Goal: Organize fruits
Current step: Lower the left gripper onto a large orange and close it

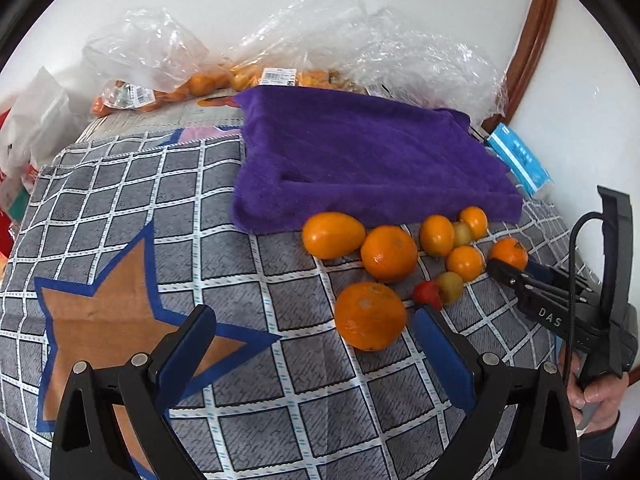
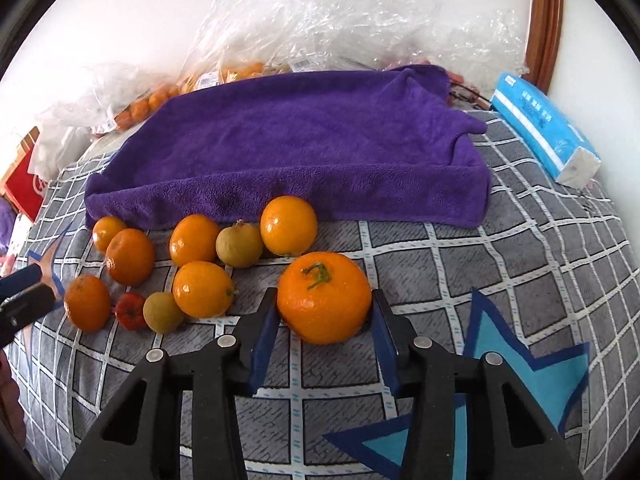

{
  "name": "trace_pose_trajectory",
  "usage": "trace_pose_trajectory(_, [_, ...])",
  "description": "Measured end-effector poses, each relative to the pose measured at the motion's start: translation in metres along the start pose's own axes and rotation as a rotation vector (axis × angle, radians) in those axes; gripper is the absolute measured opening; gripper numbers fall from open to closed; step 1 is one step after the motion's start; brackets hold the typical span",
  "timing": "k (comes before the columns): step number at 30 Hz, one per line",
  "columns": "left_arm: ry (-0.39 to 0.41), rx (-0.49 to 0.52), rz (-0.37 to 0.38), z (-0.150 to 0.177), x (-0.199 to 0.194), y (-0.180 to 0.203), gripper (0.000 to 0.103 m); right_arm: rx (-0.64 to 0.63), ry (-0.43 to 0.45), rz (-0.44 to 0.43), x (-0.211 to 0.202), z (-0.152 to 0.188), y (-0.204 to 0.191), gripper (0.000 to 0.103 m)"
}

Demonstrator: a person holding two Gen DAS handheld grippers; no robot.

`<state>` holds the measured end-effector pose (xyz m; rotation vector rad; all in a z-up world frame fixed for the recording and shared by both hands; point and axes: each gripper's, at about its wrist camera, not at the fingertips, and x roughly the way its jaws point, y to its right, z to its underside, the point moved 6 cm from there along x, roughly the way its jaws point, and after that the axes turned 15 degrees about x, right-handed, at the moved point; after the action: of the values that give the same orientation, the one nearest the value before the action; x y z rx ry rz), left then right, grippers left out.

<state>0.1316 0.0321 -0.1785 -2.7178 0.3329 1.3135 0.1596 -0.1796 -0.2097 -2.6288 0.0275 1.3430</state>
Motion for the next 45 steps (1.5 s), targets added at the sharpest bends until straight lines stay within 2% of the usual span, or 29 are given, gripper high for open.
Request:
trace_pose_trajectory(6, [-0.018,0.015,0.007,0.002,0.010,0.008,0.094,0.008,0.005,0.010,-0.006,0.004,0.012,0.044])
trace_pose_trajectory(10, [-0.028,0.013,0.025,0.003,0.015,0.012,0.082,0.040,0.006,-0.008,-0.006,0.004,0.018,0.044])
trace_pose_trajectory(14, [-0.026,0.029,0.023,0.005,0.019,0.016,0.076,0.046,0.029,0.001,-0.005,0.004,0.019,0.044])
trace_pose_trajectory(21, [0.025,0.017,-0.002,0.008,0.017,0.016,0.075,0.035,0.046,0.028,-0.004,0.005,0.017,0.044])
trace_pose_trajectory(26, [0.011,0.058,-0.016,0.007,0.019,0.019,0.074,0.036,0.041,0.012,-0.004,0.004,0.017,0.044])
trace_pose_trajectory(29, [0.009,0.047,-0.009,0.005,0.018,0.017,0.073,0.045,0.042,-0.003,-0.005,0.004,0.018,0.044])
trace_pose_trajectory(30, [0.014,0.041,0.000,0.005,0.018,0.017,0.069,0.044,0.043,-0.007,-0.006,0.004,0.018,0.044])
trace_pose_trajectory(32, [0.028,0.033,0.069,0.004,0.015,0.019,0.041,0.039,0.045,-0.017,-0.008,0.004,0.018,0.044])
trace_pose_trajectory(34, [0.014,0.014,0.118,0.005,0.014,0.019,0.040,0.043,0.047,-0.022,-0.011,0.004,0.017,0.043])
trace_pose_trajectory(38, [0.007,0.025,0.117,0.006,0.010,0.020,0.040,0.088,0.037,-0.050,-0.019,0.003,0.016,0.043])
trace_pose_trajectory(45, [0.009,-0.013,0.127,0.001,-0.005,0.012,0.040,0.082,0.064,-0.043,-0.044,-0.002,0.005,0.043])
